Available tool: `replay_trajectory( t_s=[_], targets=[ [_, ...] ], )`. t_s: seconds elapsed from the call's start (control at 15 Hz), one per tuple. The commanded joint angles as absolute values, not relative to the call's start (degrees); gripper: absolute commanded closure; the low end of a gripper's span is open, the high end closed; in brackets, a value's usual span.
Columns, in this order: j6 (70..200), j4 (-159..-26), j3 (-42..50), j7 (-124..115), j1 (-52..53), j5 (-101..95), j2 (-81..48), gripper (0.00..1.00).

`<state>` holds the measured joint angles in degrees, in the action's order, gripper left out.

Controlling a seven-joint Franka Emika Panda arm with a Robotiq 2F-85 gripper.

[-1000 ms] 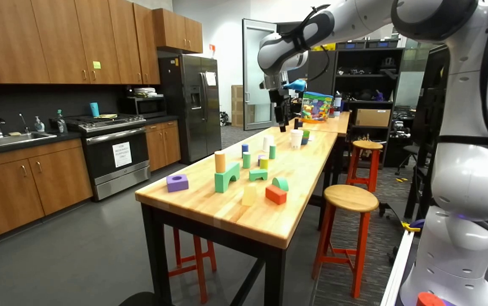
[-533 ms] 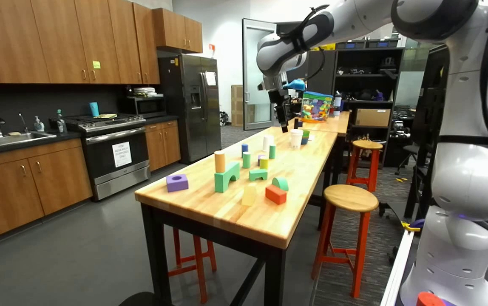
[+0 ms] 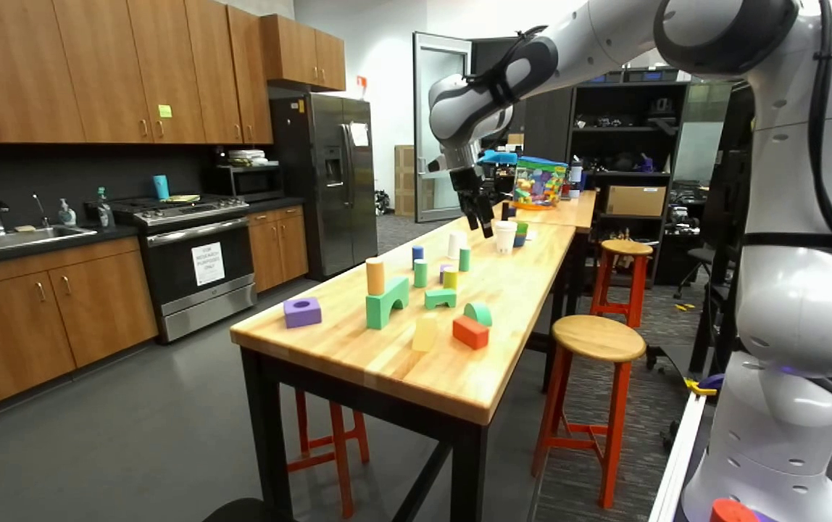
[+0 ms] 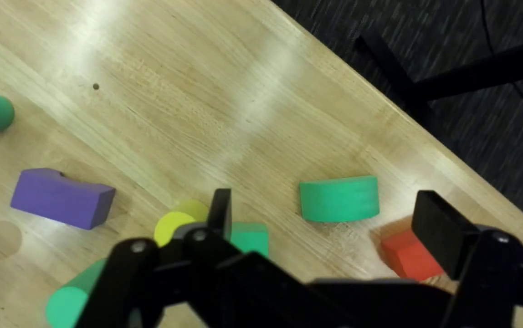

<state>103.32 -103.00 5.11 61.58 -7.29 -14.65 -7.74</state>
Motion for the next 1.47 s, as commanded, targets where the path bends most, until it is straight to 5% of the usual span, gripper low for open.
replay_trajectory(
  t_s=[0.0,0.93,1.4],
  targets=[
    [106.3,-104.5,4.7,72.1,-7.7,-16.1,-7.8,0.0],
    [105.4,-104.0,5.0,70.8,-7.4,-14.6,-8.6,0.0],
    [115.2,-106.8,4.0,85.0,-6.8,-22.3,-7.2,0.0]
  ],
)
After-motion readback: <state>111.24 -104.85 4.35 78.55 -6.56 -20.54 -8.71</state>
